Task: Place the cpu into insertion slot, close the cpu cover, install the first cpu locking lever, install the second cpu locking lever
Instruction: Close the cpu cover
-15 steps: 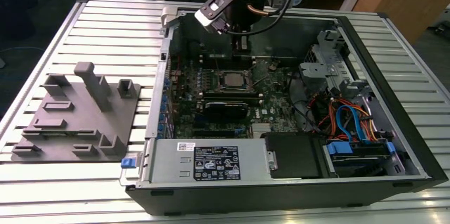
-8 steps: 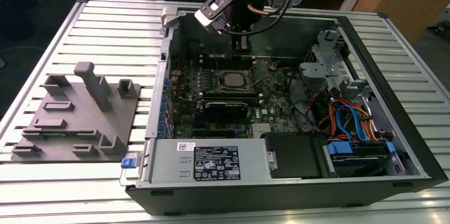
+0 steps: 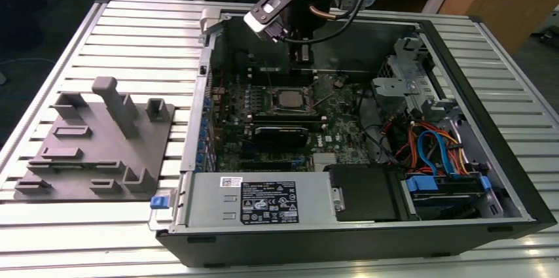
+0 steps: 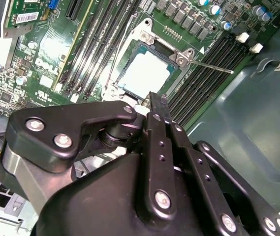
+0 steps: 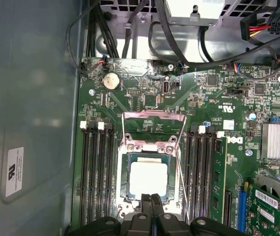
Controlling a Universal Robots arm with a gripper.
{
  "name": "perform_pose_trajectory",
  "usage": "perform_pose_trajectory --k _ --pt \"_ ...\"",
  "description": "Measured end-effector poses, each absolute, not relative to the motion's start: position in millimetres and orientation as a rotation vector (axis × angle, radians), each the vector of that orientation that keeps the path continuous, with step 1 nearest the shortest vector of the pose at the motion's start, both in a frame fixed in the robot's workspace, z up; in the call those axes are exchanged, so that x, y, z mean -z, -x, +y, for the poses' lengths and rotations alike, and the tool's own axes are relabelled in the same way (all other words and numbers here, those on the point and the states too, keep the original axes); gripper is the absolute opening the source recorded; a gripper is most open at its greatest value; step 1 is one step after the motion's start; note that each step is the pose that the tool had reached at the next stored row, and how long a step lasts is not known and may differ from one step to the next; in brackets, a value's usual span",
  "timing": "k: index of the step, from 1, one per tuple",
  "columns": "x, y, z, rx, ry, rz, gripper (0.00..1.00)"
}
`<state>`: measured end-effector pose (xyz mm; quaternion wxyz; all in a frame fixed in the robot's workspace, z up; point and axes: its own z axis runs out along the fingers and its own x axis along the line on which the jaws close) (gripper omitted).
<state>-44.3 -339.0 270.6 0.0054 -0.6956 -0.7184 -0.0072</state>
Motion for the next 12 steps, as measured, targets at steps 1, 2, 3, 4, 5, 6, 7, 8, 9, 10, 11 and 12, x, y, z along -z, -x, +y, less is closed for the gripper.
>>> perform_pose_trajectory --k 1,2,3,4,5,6,7,8,9,10,11,12 --pt "-270.5 39.5 -339.0 0.023 2.178 -2.249 0.1" --pt "-270.5 36.6 -339.0 0.023 2.178 -2.249 0.1" --pt "-270.5 36.4 -339.0 0.023 2.178 -2.249 0.1" --pt "-270.6 36.2 -339.0 0.023 2.178 -2.249 0.1" --pt "-270.6 36.0 -339.0 0.022 2.178 -2.249 0.1" --pt "-270.5 35.8 -339.0 0.023 2.178 -2.249 0.1" --pt "-270.6 32.3 -339.0 0.023 2.178 -2.249 0.1" --pt "-270.6 31.5 -339.0 0.022 2.178 -2.249 0.1" --pt "-270.6 31.4 -339.0 0.023 2.178 -2.249 0.1" --pt "-270.6 31.3 -339.0 0.023 2.178 -2.249 0.1" --pt "-270.6 31.0 -339.0 0.022 2.177 -2.249 0.1" --pt "-270.6 30.8 -339.0 0.023 2.178 -2.249 0.1"
